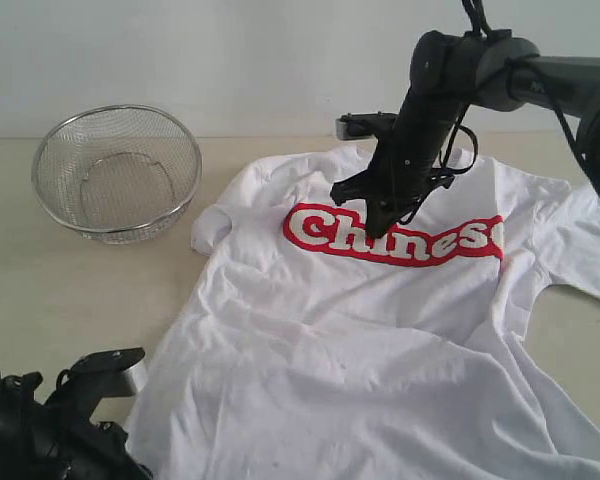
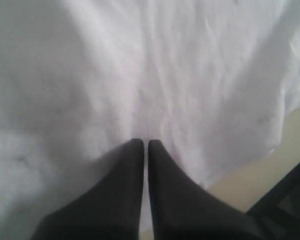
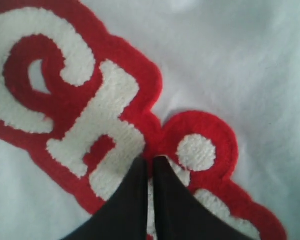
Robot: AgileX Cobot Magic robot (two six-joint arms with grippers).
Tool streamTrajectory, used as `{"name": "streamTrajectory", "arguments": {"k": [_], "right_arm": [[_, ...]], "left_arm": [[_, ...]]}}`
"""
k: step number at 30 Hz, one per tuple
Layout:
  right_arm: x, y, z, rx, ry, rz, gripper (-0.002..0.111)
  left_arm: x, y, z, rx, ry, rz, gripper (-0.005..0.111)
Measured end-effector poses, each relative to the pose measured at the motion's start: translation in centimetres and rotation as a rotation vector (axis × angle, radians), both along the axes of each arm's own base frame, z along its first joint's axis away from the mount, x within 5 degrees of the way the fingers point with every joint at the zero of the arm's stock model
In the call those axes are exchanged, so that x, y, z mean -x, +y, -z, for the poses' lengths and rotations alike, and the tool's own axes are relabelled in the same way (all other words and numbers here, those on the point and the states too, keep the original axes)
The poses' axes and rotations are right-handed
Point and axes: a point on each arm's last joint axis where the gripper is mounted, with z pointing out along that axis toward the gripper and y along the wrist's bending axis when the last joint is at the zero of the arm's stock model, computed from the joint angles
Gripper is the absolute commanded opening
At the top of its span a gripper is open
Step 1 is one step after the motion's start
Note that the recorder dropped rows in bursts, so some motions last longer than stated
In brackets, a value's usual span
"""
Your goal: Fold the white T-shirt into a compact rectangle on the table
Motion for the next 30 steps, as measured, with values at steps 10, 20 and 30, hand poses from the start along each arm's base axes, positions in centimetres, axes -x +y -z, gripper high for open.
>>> {"name": "streamTrajectory", "arguments": {"k": [10,20,30], "right_arm": [[-0.5,0.1,-0.3,-0.004,-0.040,0.006,0.000],[-1.2,0.0,0.0,0.002,-0.072,0.010,0.000],[-1.8,-2.1,-1.4,0.239,-0.155,0.042,0.000]], "left_arm": [[2.4,0.7,0.5,0.027,0.093,0.013,0.005],[0.0,-0.9,-4.8,0.217,-0.216,0.047,0.005],[-15.8,-5.8,-9.4,0.039,-0.750,0.013,0.005]]}}
